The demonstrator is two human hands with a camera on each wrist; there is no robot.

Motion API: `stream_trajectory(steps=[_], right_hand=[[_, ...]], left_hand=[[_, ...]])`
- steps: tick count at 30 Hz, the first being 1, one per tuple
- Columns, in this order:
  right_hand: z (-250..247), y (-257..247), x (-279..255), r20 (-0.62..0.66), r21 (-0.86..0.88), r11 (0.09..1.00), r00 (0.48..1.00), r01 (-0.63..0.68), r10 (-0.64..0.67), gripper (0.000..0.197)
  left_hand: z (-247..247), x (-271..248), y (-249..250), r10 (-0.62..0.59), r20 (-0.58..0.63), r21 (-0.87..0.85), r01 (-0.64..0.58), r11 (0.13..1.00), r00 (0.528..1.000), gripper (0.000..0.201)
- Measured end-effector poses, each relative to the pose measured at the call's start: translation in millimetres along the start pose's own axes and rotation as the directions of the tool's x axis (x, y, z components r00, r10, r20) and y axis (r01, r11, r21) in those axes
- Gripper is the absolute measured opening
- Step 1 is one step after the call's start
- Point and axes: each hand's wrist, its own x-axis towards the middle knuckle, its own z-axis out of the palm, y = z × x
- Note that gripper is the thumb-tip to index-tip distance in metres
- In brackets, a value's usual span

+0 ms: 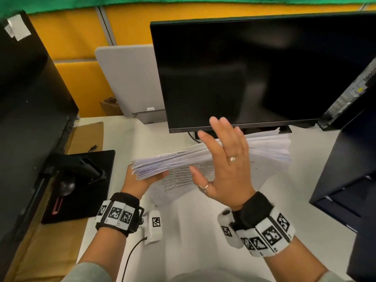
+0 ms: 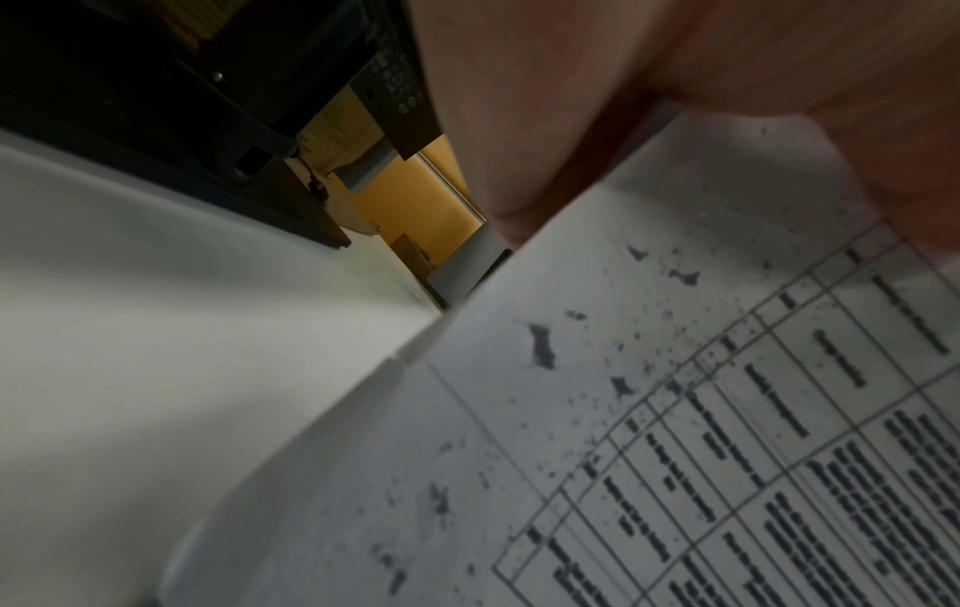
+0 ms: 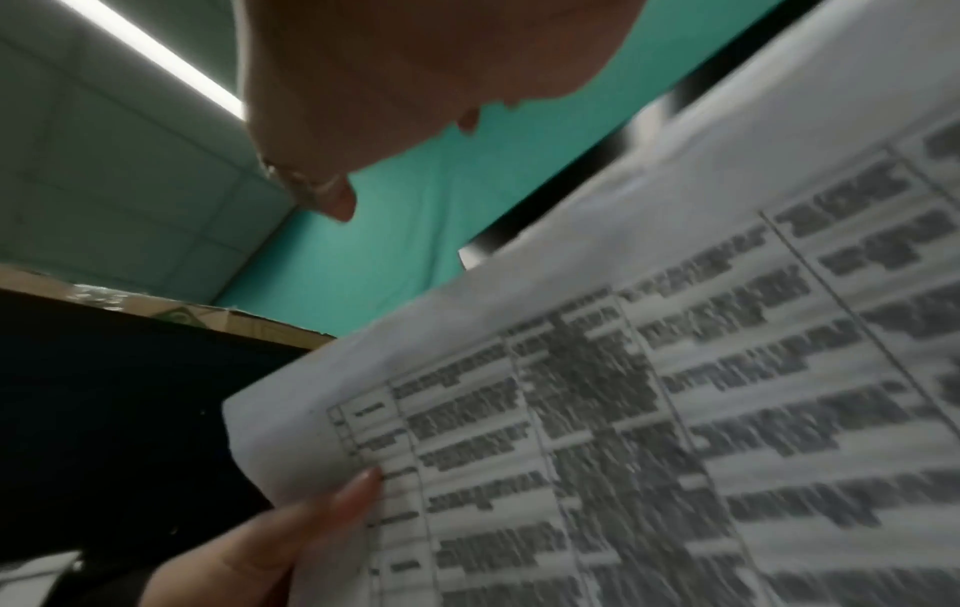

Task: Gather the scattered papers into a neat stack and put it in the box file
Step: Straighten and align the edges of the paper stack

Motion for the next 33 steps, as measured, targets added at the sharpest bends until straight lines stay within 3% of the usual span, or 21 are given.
stream_trajectory(steps=[2, 3, 7, 12, 17, 19, 22, 24, 26, 29, 31, 33], right_hand=[[3.4, 10.5, -3.4, 0.25, -0.068, 0.997, 0.967, -0.03, 0.046, 0.057], [3.8, 16.4, -7.3, 0.301, -0.106, 0.994, 0.952, -0.024, 0.055, 0.053], [1.2, 29.1, -17.4, 0.161, -0.103, 0.994, 0.987, 0.036, -0.019, 0.027], [7.6, 32.2, -26.7, -0.023, -0.09, 0.995, 0.999, 0.037, -0.039, 0.013], [12.6, 31.3, -22.2, -0.028, -0.041, 0.998, 0.999, 0.038, -0.039, 0.004], [10.6, 31.2, -18.4, 0.06, -0.016, 1.0, 0.998, -0.018, 0.019, 0.015], [3.6, 28.8, -9.0, 0.282, -0.076, 0.985, 0.944, -0.156, 0.171, 0.068], [-0.9, 31.0, 2.0, 0.365, -0.143, 0.981, 0.914, -0.132, 0.176, 0.088], [-3.3, 35.9, 12.2, 0.387, -0.188, 0.974, 0.901, -0.129, 0.194, 0.068], [-12.2, 46.0, 26.7, 0.286, -0.107, 0.954, 0.911, -0.279, 0.298, 0.025], [-16.2, 49.8, 31.6, 0.236, -0.028, 0.927, 0.899, -0.374, 0.37, 0.02], [-19.2, 54.3, 34.0, 0.211, 0.15, 0.863, 0.869, -0.482, 0.448, 0.017]], left_hand=[[0.0, 2.3, -0.1, 0.003, 0.009, 0.078, -0.003, 0.997, 1.0, 0.032], [-0.5, 3.3, 0.6, 0.015, 0.012, 0.108, -0.016, 0.994, 1.0, 0.032], [-5.3, 4.6, -1.8, 0.055, 0.034, 0.01, -0.056, 0.998, 0.998, 0.025], [-0.5, 3.3, 3.0, 0.042, 0.028, -0.019, -0.042, 0.999, 0.999, 0.027], [2.4, 2.8, 0.5, 0.01, 0.013, -0.03, -0.01, 1.0, 1.0, 0.025], [2.6, 4.4, -1.8, 0.003, 0.011, -0.045, -0.003, 0.999, 1.0, 0.025], [3.3, 3.6, 3.7, 0.029, -0.001, -0.072, -0.029, 0.997, 1.0, 0.027], [3.4, 3.7, 15.0, 0.079, 0.01, -0.063, -0.079, 0.995, 0.997, 0.027], [0.9, 3.2, 34.8, 0.146, 0.022, -0.034, -0.146, 0.989, 0.989, 0.024], [-7.5, 5.4, 78.2, 0.263, 0.023, -0.005, -0.263, 0.965, 0.964, 0.021], [-16.3, 7.2, 109.8, 0.324, 0.032, 0.034, -0.325, 0.945, 0.946, 0.028], [-28.7, 9.1, 130.2, 0.412, 0.032, 0.221, -0.408, 0.886, 0.911, 0.051]])
